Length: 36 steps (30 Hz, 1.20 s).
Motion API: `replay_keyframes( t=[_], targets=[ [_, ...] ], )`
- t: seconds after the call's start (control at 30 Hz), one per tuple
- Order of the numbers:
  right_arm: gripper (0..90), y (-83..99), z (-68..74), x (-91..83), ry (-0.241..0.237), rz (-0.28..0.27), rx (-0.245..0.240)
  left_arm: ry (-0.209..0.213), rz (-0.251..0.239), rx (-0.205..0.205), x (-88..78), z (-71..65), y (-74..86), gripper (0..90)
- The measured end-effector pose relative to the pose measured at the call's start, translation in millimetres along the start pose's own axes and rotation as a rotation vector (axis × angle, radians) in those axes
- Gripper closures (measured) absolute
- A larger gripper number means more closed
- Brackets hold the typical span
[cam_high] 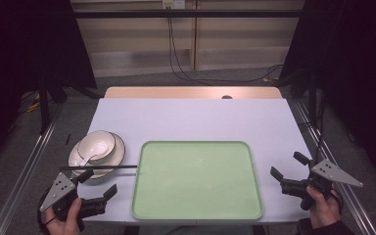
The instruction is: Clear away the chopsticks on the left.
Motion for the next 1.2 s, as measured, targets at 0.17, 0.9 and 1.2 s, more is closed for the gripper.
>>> replay_keyframes(
  t=[0.17,0.9,1.2],
  targets=[
    [1.5,1.1,4.8,0.8,-0.027,0.010,-0.006,0.011,0.007,0.000,-0.4,-1.1,0.9,1.8],
    [2.9,3.5,12.6,1.6,-0.071,0.026,-0.030,0.010,0.089,0.003,-19.3,23.0,3.1,4.1],
    [3.0,5.0,13.4,2.2,-0.075,0.037,-0.035,0.101,0.272,0.064,-32.2,41.1,10.9,17.4]
  ],
)
Point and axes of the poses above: each handheld gripper's, and its own axes: x roughly forward along the jaws, y roughly out of its underside, z roughly to its left, the point moved 10 cm from there along x, roughly forward along the jaws, and after that the axes turned 10 degrees about y, right-handed, at the moved point
